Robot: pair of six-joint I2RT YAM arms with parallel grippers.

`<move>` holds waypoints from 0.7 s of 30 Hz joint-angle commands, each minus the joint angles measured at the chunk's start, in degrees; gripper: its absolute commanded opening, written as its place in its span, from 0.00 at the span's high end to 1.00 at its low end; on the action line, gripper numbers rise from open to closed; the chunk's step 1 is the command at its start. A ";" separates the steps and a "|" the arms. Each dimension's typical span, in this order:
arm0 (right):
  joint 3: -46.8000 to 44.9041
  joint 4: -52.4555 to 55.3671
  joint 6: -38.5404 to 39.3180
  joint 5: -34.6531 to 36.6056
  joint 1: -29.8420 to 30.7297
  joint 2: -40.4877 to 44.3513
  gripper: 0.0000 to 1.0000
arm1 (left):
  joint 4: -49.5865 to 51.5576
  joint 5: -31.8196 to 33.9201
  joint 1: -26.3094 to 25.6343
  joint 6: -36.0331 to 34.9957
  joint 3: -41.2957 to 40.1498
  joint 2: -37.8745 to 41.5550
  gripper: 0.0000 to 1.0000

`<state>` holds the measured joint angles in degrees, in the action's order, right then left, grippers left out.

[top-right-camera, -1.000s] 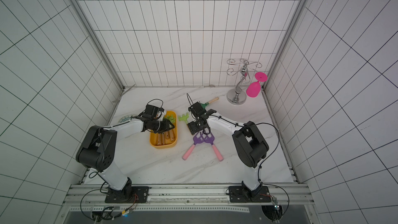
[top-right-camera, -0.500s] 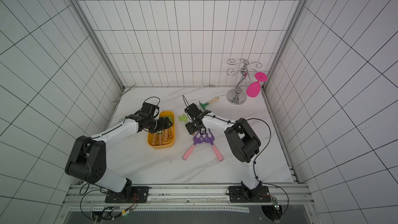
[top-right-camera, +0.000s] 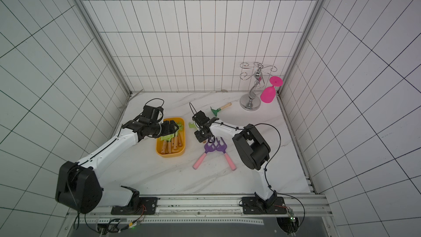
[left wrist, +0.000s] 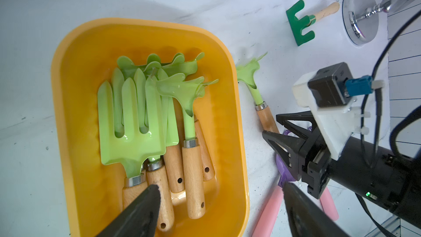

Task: Put the rake into the storage box
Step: Pick up the rake at the center of the board.

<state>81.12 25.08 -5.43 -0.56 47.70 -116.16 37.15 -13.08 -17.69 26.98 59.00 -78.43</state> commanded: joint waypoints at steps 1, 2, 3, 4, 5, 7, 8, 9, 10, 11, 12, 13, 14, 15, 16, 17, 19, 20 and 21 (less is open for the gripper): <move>-0.20 0.51 -0.89 1.40 0.48 -1.53 0.62 | 1.15 1.39 0.35 -1.38 1.47 1.34 0.14; -0.42 0.45 -0.98 1.77 0.57 -1.38 0.65 | 1.09 1.54 0.30 -1.54 1.47 1.59 0.14; -0.56 0.46 -0.98 2.10 0.55 -1.20 0.68 | 1.13 1.64 0.38 -1.58 1.47 1.71 0.14; -0.78 0.43 -0.94 2.45 0.55 -1.02 0.71 | 1.11 1.59 0.40 -1.65 1.47 1.81 0.14; -0.90 0.46 -0.75 2.72 0.56 -0.85 0.73 | 1.10 1.57 0.42 -1.67 1.39 1.85 0.14; -1.27 0.49 -0.48 3.50 0.56 -0.07 0.78 | 1.01 1.15 0.40 -1.50 1.42 1.73 0.14; -1.59 0.21 -0.31 3.85 0.55 0.61 0.80 | 0.76 0.43 0.46 -1.36 1.33 1.67 0.14; -1.99 -0.18 -0.08 4.24 0.55 1.52 0.82 | 0.27 -0.26 0.42 -1.15 1.14 1.67 0.14; -2.40 -0.53 0.09 4.63 0.55 2.68 0.83 | -0.09 -0.84 0.42 -0.77 1.03 1.63 0.14; -2.66 -0.64 0.19 4.84 0.56 3.67 0.85 | -0.50 -1.52 0.47 -0.47 0.90 1.62 0.14; -3.00 -0.82 0.27 5.14 0.54 5.05 0.86 | -1.10 -2.40 0.48 0.09 0.77 1.62 0.14; -3.32 -0.96 0.33 5.30 0.55 6.51 0.87 | -1.72 -3.37 0.45 0.78 0.69 1.55 0.14; -3.55 -0.97 0.41 5.30 0.55 7.78 0.88 | -2.39 -4.40 0.46 1.40 0.60 1.51 0.14; -3.81 -0.89 0.27 5.38 0.55 9.42 0.88 | -3.48 -5.81 0.42 2.39 0.35 1.53 0.14; -4.11 -0.88 0.15 5.33 0.55 11.08 0.89 | -4.76 -7.62 0.42 3.44 0.08 1.51 0.14; -4.34 -0.89 0.11 5.11 0.49 12.34 0.89 | -5.95 -8.80 0.25 4.33 -0.17 1.49 0.14; -4.23 -0.33 -0.28 4.42 0.51 14.99 0.89 | -8.95 -10.92 -0.40 6.20 -0.71 1.64 0.14; -4.09 0.02 -0.43 3.76 0.46 15.94 0.90 | -10.10 -11.54 -0.94 6.73 -0.88 1.68 0.14; -3.97 0.15 -0.54 2.96 0.46 16.62 0.90 | -11.16 -11.41 -1.67 7.10 -0.95 1.67 0.14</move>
<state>77.87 24.51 -5.63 3.27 47.75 -102.13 31.83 -20.82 -18.06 31.51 58.85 -77.76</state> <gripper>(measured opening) 0.106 0.861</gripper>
